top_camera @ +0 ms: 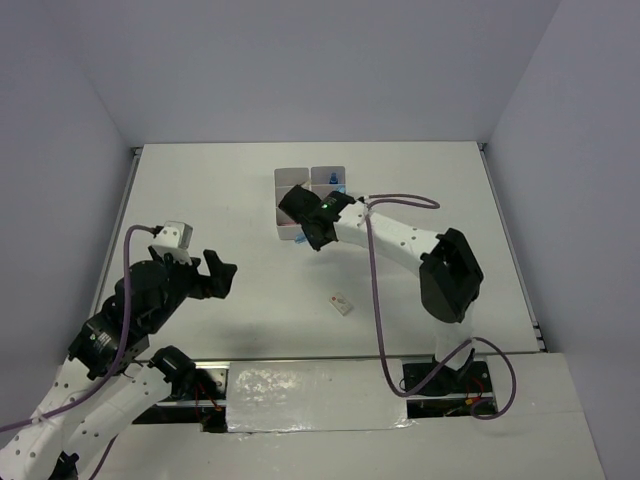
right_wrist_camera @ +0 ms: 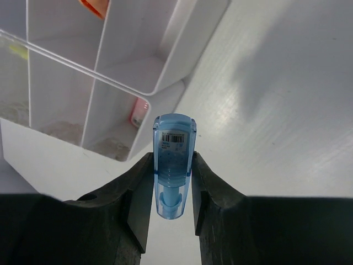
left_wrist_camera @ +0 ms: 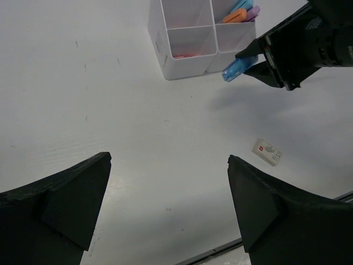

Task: Sort the stationery into containers
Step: Place the stationery in the storage box.

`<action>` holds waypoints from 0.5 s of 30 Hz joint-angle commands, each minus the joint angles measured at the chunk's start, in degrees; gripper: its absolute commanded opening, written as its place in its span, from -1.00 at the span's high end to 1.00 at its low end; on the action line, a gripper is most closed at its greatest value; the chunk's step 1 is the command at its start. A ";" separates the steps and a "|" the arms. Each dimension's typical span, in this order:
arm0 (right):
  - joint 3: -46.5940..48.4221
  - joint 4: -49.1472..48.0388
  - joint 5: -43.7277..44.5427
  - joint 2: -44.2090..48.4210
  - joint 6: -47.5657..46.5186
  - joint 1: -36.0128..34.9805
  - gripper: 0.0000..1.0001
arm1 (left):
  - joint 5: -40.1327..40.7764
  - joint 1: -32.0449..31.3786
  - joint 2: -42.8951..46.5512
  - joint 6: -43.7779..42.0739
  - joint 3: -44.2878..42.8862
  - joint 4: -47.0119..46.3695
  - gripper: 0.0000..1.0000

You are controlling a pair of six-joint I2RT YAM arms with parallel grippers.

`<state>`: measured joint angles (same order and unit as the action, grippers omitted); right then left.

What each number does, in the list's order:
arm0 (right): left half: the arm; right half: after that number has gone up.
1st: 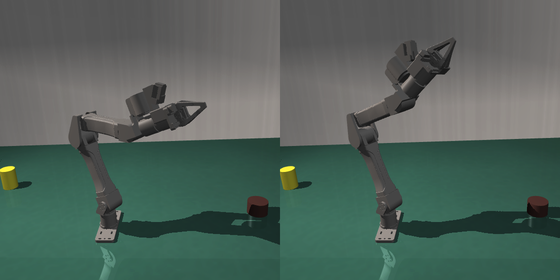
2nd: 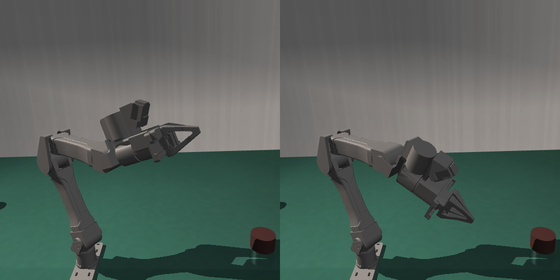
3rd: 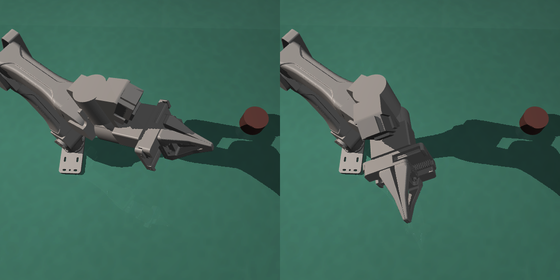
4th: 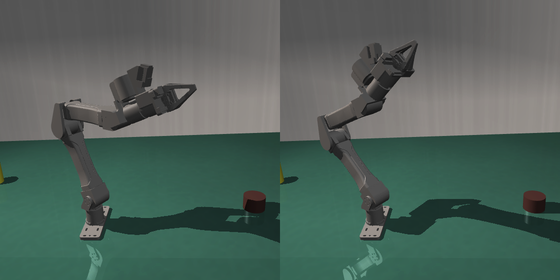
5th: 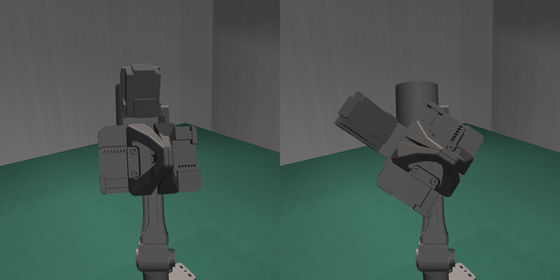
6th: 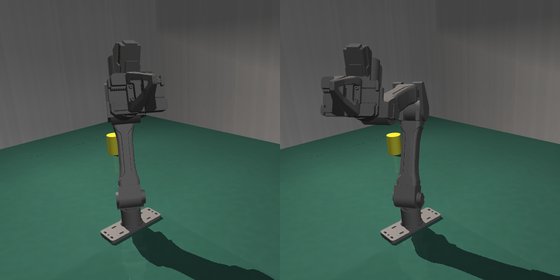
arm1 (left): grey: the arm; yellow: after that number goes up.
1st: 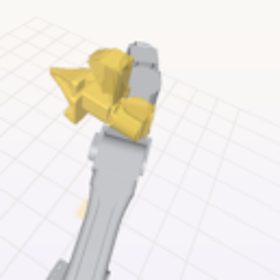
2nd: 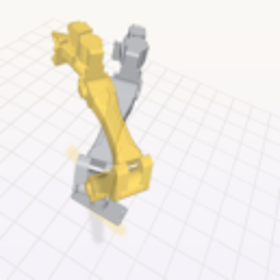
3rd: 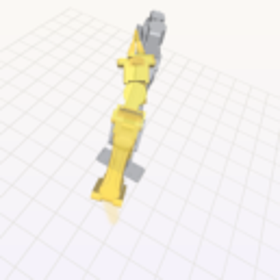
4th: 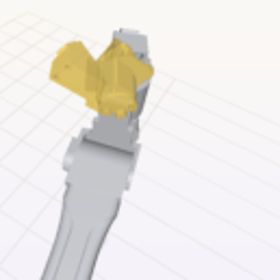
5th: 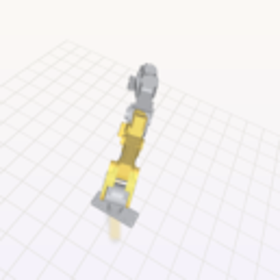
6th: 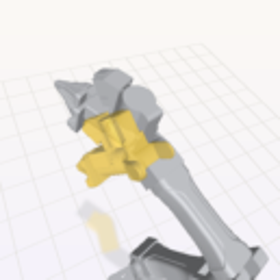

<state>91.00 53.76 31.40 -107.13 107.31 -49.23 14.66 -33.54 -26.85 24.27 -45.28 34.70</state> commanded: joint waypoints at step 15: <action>19.04 1.09 6.22 -14.59 7.39 0.72 1.00 | -1.20 -0.56 2.94 -0.45 0.28 -2.88 -0.99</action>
<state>108.12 54.81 34.96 -120.55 112.97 -48.71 14.66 -33.69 -24.27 24.18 -44.99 34.63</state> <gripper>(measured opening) 0.369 0.993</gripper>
